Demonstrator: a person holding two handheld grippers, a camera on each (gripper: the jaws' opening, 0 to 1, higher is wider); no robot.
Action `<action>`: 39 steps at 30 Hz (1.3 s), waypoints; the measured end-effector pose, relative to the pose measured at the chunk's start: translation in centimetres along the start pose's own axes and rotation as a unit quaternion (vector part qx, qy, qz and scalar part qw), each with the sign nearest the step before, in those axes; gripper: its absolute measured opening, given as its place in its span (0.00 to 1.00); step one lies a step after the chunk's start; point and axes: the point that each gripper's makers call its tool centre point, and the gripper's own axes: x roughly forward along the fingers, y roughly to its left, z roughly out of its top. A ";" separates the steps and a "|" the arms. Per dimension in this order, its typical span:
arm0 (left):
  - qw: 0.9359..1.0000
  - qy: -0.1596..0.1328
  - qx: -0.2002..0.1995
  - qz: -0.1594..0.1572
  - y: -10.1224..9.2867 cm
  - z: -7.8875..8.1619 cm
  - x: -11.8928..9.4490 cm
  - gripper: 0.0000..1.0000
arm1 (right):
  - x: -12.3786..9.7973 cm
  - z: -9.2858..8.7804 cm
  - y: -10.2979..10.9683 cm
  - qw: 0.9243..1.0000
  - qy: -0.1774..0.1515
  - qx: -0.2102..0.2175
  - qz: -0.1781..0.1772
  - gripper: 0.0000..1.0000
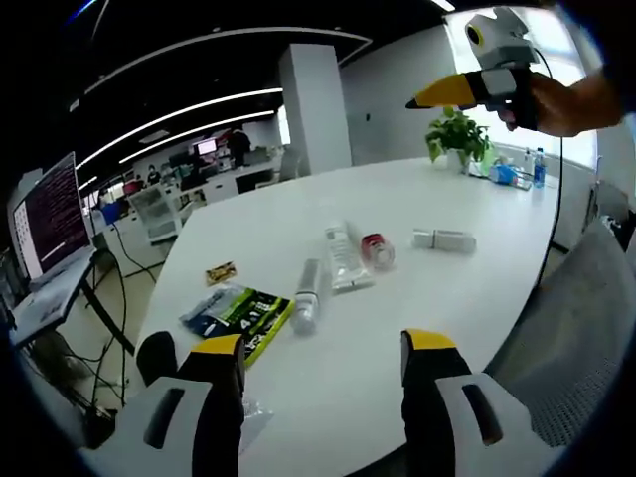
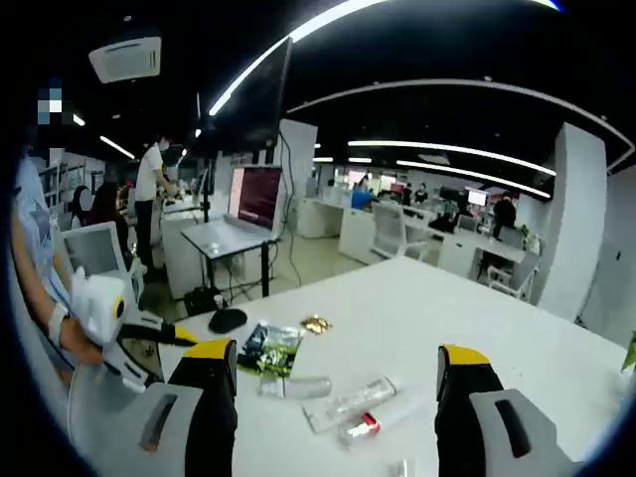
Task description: Arrange the skincare products in the storage area until every visible bottle or jar stands upright without overlapping.
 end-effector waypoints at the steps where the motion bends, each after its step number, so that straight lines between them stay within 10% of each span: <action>1: 1.000 0.000 -0.001 0.001 0.0 0.0 0.0 0.61 | 0.3 1.4 0.0 1.000 -0.014 -0.003 0.005 0.82; 13: 1.000 -0.008 -0.003 0.010 0.4 0.3 -0.1 0.61 | 3.5 15.6 0.9 0.992 -0.068 0.013 0.108 0.69; 22: 1.000 -0.006 -0.005 0.015 0.6 0.1 -0.1 0.60 | 7.4 9.9 1.1 0.978 0.081 -0.077 0.175 0.43; 25: 1.000 -0.006 -0.005 0.015 0.7 0.1 -0.1 0.60 | 8.3 5.7 2.0 0.959 0.158 -0.108 0.207 0.42; 28: 1.000 -0.004 -0.004 0.015 0.7 0.0 0.0 0.60 | 9.3 -0.1 1.8 0.913 0.240 -0.236 0.230 0.42; 34: 1.000 0.004 0.000 0.007 0.3 -0.2 0.0 0.59 | 10.7 -6.3 0.8 0.825 0.302 -0.395 0.270 0.38; 39: 1.000 0.009 0.004 0.004 0.1 -0.3 0.1 0.58 | 11.6 -10.5 -0.5 0.781 0.350 -0.425 0.294 0.36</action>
